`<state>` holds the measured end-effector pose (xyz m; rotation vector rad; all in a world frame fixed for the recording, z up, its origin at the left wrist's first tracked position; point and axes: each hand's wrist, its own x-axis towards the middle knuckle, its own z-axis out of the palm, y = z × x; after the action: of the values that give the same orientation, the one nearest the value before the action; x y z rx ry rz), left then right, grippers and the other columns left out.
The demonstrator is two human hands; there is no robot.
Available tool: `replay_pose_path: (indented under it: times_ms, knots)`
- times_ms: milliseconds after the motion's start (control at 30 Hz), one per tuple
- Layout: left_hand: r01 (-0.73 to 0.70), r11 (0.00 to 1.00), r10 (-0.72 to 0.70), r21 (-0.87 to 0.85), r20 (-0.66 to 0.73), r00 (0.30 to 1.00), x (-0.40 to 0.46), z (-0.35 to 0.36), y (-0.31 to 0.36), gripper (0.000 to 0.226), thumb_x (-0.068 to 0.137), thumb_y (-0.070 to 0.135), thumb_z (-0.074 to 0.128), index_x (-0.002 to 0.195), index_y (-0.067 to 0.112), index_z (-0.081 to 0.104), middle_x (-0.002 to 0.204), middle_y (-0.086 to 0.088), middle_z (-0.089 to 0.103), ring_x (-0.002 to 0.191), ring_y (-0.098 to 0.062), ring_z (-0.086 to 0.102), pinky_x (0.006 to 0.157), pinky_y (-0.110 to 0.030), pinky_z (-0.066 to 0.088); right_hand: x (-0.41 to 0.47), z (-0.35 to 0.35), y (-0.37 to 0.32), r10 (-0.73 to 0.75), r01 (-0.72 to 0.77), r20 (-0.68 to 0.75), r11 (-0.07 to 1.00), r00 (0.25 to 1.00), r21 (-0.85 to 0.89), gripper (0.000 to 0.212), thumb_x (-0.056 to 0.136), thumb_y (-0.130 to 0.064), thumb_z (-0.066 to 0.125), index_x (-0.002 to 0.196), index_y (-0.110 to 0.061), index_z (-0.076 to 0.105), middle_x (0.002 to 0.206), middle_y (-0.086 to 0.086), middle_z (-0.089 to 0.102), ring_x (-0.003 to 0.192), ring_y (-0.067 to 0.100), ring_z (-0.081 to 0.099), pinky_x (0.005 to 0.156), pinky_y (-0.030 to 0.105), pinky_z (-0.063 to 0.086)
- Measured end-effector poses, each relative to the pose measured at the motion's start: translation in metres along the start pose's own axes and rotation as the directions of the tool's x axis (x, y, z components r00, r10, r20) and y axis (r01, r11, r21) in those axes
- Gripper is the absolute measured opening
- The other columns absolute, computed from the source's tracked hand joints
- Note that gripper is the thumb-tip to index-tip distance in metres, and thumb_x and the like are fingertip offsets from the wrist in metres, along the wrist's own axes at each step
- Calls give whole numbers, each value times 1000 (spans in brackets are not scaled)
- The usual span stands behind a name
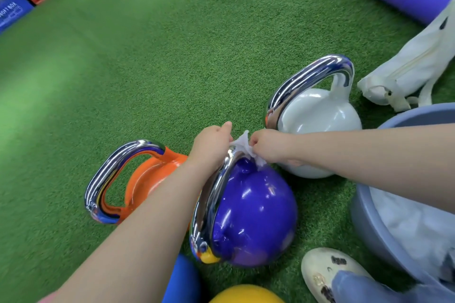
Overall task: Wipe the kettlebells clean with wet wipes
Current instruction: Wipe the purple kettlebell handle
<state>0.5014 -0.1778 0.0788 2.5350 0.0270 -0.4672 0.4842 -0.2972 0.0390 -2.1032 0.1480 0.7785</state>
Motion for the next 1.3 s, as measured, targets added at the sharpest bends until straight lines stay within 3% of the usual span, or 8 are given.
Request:
replay_pose_path:
  times_ms: [167, 333, 467, 600, 767, 900, 1067, 1300]
  knots:
    - [149, 975, -129, -168, 121, 984, -1, 0, -3, 42, 98, 42, 34, 82, 12, 59, 85, -9, 61, 82, -23, 55, 85, -36, 45, 3, 1, 12, -38, 2, 217, 986, 975, 164, 30, 98, 0, 26, 79, -10, 47, 75, 4, 59, 51, 4, 61, 52, 13, 49]
    - [349, 879, -243, -324, 324, 914, -2, -2, -7, 46, 95, 46, 41, 67, 11, 53, 59, -7, 53, 56, -20, 51, 86, -44, 49, -1, -11, 0, -107, 131, 90, 933, 990, -335, 13, 93, -3, 42, 97, -12, 51, 87, 6, 53, 76, 19, 51, 61, 18, 44]
    - [349, 869, -246, -351, 304, 920, -5, -4, -3, 33, 98, 31, 41, 81, 7, 55, 61, -7, 55, 48, -18, 53, 57, -28, 50, -4, 0, -5, -181, 198, 80, 871, 980, -450, 17, 90, -2, 47, 105, -9, 42, 99, 10, 54, 94, 27, 52, 64, 25, 43]
    - [351, 873, -242, -338, 325, 914, -5, -3, -5, 15, 93, 5, 50, 95, -8, 58, 96, -26, 64, 74, -28, 61, 63, -33, 56, -2, 2, -5, -248, 285, 175, 930, 953, -234, 29, 85, 6, 48, 100, -18, 42, 79, -3, 49, 87, 19, 46, 53, 15, 37]
    - [422, 819, -308, -388, 322, 895, -9, -3, 0, 38, 100, 33, 36, 82, 4, 53, 74, -15, 57, 62, -24, 55, 59, -32, 52, 3, 7, 1, -269, 289, 172, 951, 948, -106, 27, 75, -4, 72, 92, -15, 56, 86, -3, 56, 88, 16, 52, 67, 22, 40]
    - [346, 879, -296, -328, 194, 935, -10, -2, 4, 42, 101, 39, 29, 110, 7, 54, 95, -13, 59, 72, -24, 57, 65, -39, 47, 4, 16, 4, -289, 287, 25, 930, 957, -231, 22, 77, -15, 73, 75, -16, 52, 80, -3, 56, 87, 21, 55, 61, 26, 38]
    - [252, 951, -247, -178, 52, 968, -3, -1, -1, 58, 101, 41, 20, 135, 0, 42, 141, -18, 43, 128, -28, 43, 105, -35, 32, -4, 8, -6, -211, 165, -20, 817, 977, -552, 8, 85, -14, 61, 90, -9, 57, 105, 11, 64, 101, 28, 61, 73, 30, 47]
    - [289, 874, -247, -390, 156, 956, -1, 3, -8, 53, 99, 48, 26, 77, 12, 59, 76, -10, 64, 75, -25, 59, 94, -46, 48, -12, -11, 14, -121, 190, 191, 895, 974, -403, 30, 85, -6, 61, 65, -15, 40, 66, 2, 50, 57, 13, 47, 52, 24, 41]
